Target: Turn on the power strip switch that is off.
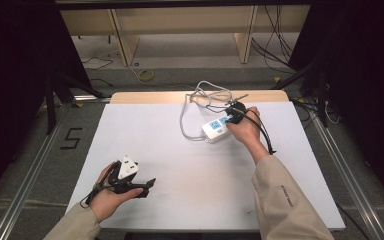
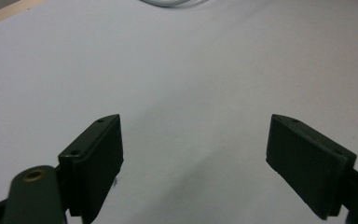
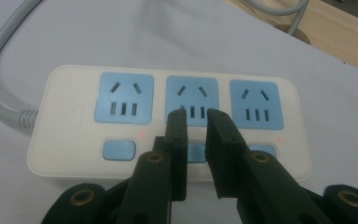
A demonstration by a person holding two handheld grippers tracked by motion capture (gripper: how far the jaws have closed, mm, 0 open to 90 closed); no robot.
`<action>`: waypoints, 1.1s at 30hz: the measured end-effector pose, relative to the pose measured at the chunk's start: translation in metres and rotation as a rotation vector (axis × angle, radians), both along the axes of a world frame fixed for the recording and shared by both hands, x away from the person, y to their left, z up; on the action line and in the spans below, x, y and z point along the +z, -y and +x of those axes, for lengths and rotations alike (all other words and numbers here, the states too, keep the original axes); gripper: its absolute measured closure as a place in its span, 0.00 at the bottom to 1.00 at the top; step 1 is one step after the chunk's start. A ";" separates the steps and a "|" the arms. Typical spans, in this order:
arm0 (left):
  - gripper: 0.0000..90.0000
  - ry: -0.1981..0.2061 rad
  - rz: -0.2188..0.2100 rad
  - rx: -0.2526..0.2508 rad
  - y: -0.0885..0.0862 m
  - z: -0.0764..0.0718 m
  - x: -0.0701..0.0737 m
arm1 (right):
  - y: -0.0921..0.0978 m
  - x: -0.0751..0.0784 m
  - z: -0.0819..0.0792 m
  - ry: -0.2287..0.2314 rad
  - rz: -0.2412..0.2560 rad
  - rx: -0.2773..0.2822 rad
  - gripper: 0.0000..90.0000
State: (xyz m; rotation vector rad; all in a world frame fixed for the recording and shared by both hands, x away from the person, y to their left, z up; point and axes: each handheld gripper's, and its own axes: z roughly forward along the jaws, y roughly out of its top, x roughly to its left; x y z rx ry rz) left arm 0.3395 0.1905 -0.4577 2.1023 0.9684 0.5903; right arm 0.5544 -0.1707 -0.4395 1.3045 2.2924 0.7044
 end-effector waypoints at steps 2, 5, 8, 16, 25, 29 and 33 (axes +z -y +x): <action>0.20 0.000 0.000 0.001 0.000 0.000 0.000 | 0.001 0.001 -0.001 0.002 0.002 -0.002 0.86; 0.20 -0.001 0.000 0.002 0.000 0.000 0.000 | 0.004 0.003 -0.003 0.004 0.005 -0.002 0.84; 0.21 -0.002 0.000 0.003 0.000 0.000 0.000 | 0.006 0.005 -0.005 0.009 0.010 -0.003 0.82; 0.21 -0.004 0.001 0.004 0.000 0.000 0.000 | 0.016 0.009 -0.014 0.013 0.039 -0.005 0.76; 0.21 -0.007 0.002 0.008 -0.001 0.000 0.000 | 0.029 0.014 -0.028 0.020 0.086 -0.014 0.70; 0.21 -0.009 0.002 0.011 -0.001 0.000 0.000 | 0.034 0.016 -0.035 0.026 0.106 -0.014 0.66; 0.21 -0.011 0.006 0.013 -0.001 0.000 -0.001 | 0.039 0.018 -0.042 0.036 0.131 -0.003 0.62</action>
